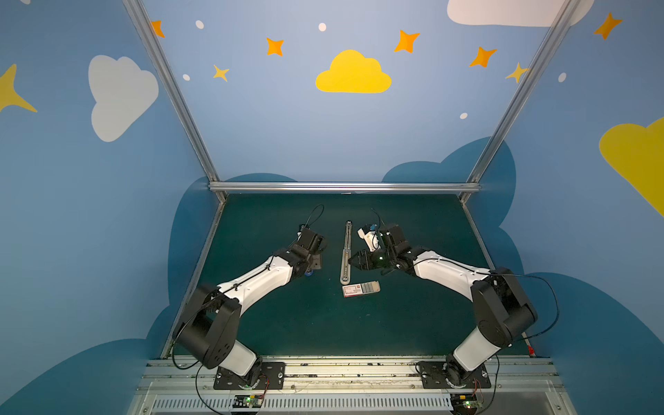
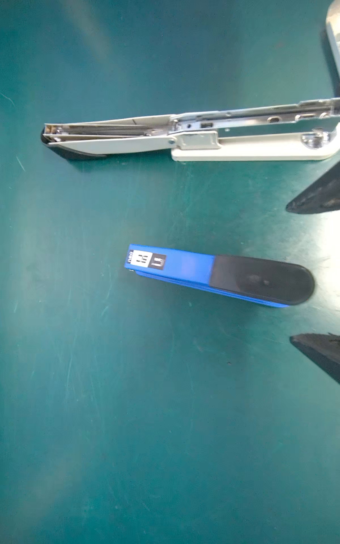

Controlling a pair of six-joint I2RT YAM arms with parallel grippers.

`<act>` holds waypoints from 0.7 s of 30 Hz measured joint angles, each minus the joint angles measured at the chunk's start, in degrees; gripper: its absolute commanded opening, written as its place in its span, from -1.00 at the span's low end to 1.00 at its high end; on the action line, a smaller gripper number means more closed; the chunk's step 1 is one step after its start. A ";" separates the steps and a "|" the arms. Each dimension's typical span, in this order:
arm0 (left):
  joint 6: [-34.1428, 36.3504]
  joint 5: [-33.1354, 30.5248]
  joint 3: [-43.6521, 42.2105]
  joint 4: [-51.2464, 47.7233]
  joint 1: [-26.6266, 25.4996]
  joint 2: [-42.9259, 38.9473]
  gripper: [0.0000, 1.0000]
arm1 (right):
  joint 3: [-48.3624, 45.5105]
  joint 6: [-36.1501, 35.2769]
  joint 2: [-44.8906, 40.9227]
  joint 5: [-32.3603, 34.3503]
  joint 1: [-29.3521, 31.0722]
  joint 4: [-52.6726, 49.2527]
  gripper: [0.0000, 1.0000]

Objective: Load the staples into the stapler

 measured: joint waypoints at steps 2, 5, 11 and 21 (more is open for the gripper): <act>0.24 0.59 2.47 -2.45 0.48 2.58 0.24 | -0.35 0.17 -0.44 0.00 0.00 -0.28 -0.01; 0.87 1.68 5.77 -6.21 1.05 6.56 0.15 | -0.72 0.24 -0.79 0.00 -0.04 -0.31 -0.01; 2.12 2.51 8.24 -10.99 1.29 10.49 -0.22 | -0.90 0.28 -1.33 -0.02 -0.28 -0.52 -0.02; 3.45 3.72 10.25 -12.04 1.53 13.07 -0.92 | -1.09 0.42 -1.36 -0.07 -0.35 -0.52 -0.02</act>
